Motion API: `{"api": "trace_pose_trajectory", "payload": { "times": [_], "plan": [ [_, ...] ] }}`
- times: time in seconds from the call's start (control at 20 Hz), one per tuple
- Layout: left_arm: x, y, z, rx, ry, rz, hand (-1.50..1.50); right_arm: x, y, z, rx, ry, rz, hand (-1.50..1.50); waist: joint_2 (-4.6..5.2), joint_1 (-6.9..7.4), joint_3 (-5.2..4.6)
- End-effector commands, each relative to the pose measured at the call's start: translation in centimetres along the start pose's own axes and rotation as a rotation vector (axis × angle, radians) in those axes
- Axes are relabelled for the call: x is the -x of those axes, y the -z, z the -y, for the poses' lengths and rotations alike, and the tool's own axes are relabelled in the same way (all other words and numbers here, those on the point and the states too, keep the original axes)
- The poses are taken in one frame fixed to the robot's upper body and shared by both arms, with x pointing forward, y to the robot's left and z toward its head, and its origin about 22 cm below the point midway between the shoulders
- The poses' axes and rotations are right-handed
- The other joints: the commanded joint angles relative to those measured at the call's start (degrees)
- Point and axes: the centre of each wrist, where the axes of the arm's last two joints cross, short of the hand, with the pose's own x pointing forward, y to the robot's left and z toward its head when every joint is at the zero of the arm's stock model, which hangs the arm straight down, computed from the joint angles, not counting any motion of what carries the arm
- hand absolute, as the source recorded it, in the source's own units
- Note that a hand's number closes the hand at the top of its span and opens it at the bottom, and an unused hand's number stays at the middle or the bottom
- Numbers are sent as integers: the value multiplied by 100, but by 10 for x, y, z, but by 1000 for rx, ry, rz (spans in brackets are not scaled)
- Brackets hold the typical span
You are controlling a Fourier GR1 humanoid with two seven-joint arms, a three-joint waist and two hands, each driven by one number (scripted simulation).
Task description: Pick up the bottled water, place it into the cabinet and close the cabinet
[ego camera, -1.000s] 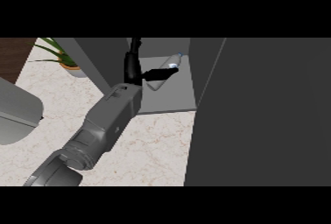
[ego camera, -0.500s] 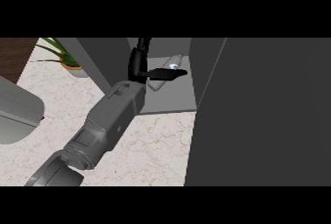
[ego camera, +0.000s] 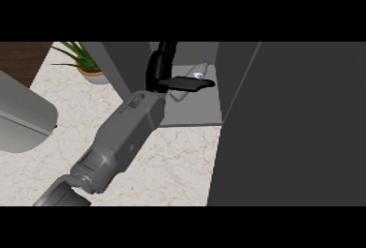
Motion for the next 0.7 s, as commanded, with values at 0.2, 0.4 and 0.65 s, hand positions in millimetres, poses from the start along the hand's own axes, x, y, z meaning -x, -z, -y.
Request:
{"api": "trace_pose_trajectory", "payload": {
  "times": [0.2, 0.4, 0.65],
  "plan": [
    [10, -46, 2, 46, -95, -44, 150, -28, -17, -4, 0, 1, 3, -150, -89, 231, 2],
    [4, -72, -1, 32, -101, -48, 150, -16, -9, 3, -41, -78, 10, -150, -83, 287, 4],
    [-2, -105, -30, 41, -86, -55, 150, -29, -8, -1, -182, -156, -45, 150, -85, 307, -3]
  ]
}}
